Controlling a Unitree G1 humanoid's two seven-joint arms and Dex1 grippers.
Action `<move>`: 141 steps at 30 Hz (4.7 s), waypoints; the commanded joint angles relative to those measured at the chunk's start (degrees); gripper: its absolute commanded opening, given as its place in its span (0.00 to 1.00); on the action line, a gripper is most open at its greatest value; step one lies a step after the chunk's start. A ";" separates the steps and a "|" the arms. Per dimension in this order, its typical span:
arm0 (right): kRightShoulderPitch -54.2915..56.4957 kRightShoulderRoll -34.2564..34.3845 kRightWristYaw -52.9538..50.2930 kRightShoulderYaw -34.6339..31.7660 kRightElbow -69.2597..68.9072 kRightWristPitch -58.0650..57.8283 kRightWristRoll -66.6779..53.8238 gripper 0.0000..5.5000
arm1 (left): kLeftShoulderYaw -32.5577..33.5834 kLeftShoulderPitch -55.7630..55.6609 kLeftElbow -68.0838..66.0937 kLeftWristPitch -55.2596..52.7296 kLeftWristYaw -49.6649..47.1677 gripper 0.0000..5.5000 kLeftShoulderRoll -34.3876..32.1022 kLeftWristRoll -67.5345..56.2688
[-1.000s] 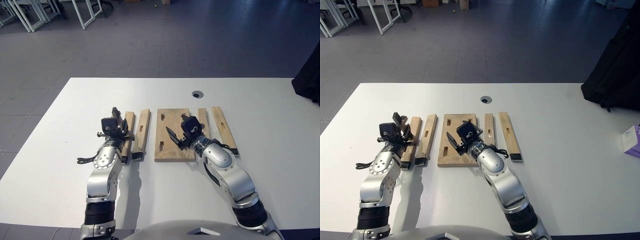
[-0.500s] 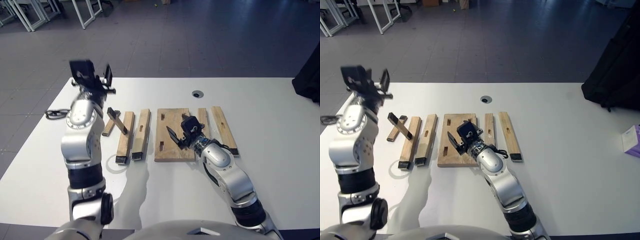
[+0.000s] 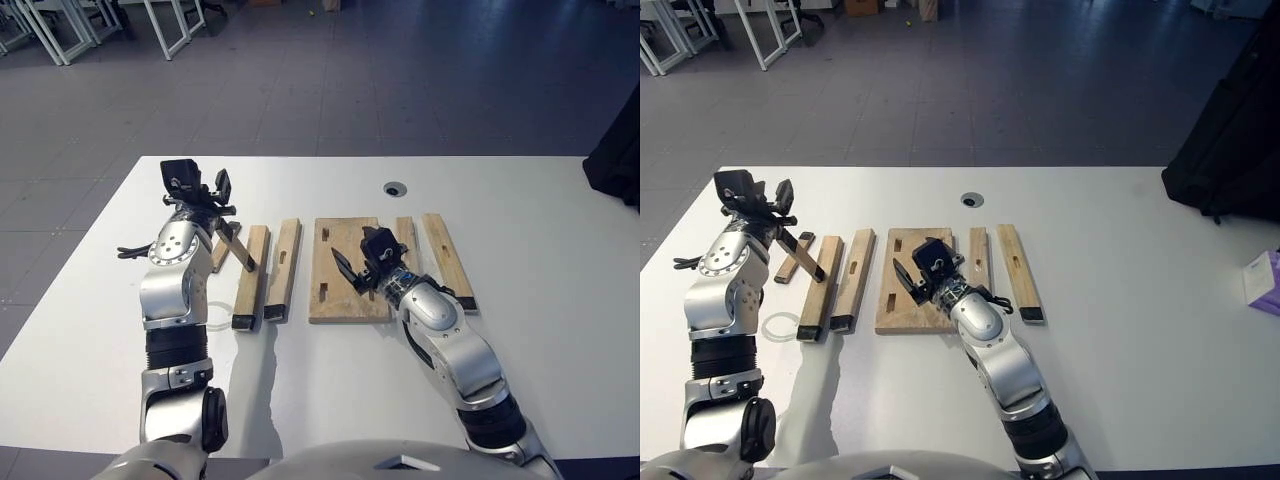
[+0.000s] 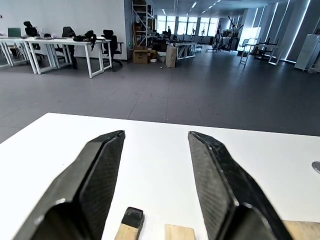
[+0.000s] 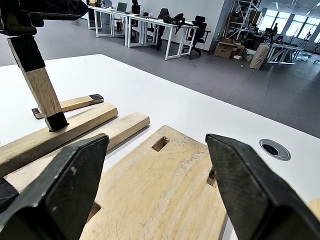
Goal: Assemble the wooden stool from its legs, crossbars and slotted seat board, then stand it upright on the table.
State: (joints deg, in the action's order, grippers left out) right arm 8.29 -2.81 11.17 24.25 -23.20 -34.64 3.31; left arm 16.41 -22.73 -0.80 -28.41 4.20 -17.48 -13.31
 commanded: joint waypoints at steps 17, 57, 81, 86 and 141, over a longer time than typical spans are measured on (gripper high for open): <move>-4.22 -2.52 1.02 -0.09 -6.45 -4.06 0.67 0.65 | -7.94 68.26 45.29 -4.12 4.17 0.63 5.79 -3.65; 39.83 11.26 -6.56 -59.60 23.20 -45.65 -78.06 0.81 | 4.10 9.61 24.25 -22.17 3.15 0.37 8.11 -70.56; 41.23 -8.93 -6.43 -37.25 21.33 -41.73 -109.97 0.57 | -6.02 15.35 23.23 -22.22 8.01 0.37 -1.03 -74.87; 40.16 -12.34 -6.89 -33.16 20.53 -37.54 -113.45 0.44 | -8.54 18.58 24.49 -21.81 9.28 0.37 -2.02 -73.19; 30.13 -22.44 11.92 -29.47 25.28 -25.42 -67.72 0.37 | -42.46 31.35 29.96 -14.17 31.13 0.75 -38.58 0.64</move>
State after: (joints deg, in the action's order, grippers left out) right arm 39.45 -23.85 19.46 -7.55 2.97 -59.82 -67.19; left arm -22.18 -0.09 31.44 -41.21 28.25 -49.13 -12.94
